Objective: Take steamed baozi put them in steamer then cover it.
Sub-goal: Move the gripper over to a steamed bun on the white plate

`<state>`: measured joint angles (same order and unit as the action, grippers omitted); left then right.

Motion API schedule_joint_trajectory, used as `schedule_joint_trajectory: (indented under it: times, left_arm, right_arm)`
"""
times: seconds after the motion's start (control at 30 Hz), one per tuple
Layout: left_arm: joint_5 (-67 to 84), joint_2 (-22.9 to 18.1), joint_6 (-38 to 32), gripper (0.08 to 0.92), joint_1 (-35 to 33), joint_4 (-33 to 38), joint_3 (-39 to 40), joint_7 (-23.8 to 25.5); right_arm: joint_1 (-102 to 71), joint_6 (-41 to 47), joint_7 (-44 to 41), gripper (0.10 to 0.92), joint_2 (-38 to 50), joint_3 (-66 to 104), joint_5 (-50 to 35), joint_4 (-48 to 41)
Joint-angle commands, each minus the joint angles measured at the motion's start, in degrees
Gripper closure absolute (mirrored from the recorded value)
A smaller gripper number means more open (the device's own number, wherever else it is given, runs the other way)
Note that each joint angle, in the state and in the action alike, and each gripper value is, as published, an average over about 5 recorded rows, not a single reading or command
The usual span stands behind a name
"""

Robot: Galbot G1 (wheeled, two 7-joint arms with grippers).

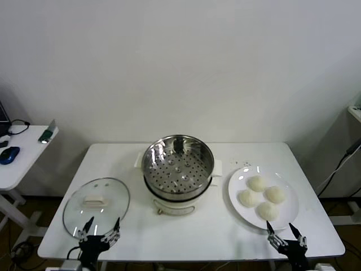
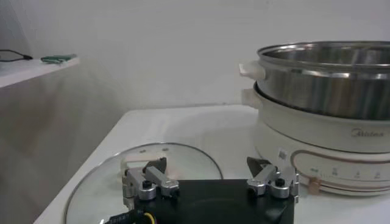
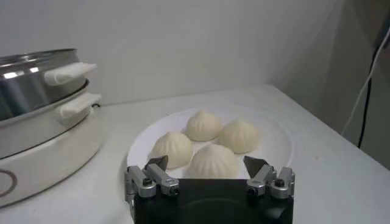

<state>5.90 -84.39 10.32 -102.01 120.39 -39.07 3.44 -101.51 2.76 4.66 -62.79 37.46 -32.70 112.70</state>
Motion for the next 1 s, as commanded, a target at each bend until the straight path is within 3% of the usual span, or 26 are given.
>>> schedule_joint_trajectory:
  times: [0.03,0.23,0.37,0.67,1.0]
  left_arm:
    - [-0.32,-0.04,0.08,0.177,-0.07,0.12,0.02,0.04]
    - [-0.17,0.20,0.14,0.177,-0.21,0.52,-0.05,0.17]
    - [-0.04,0.51,0.10,0.177,-0.07,0.77,-0.10,0.27]
    - [0.05,0.74,-0.11,0.177,0.36,0.67,-0.05,0.47]
    - [-0.96,0.24,0.03,0.177,0.74,0.58,0.49,1.11]
  right_arm:
    - [8.11,7.66,0.18,0.203,2.39,1.03,5.55,0.31]
    - [24.91,14.47,0.45,0.203,12.87,-2.50,12.80,-4.13]
    - [37.02,16.72,-4.29,0.203,22.69,-9.28,14.55,-10.87]
    - [57.99,12.32,-31.13,0.203,41.30,-30.46,25.41,-21.02]
    - [102.73,-2.38,-56.96,0.203,41.66,-77.87,35.92,-37.20]
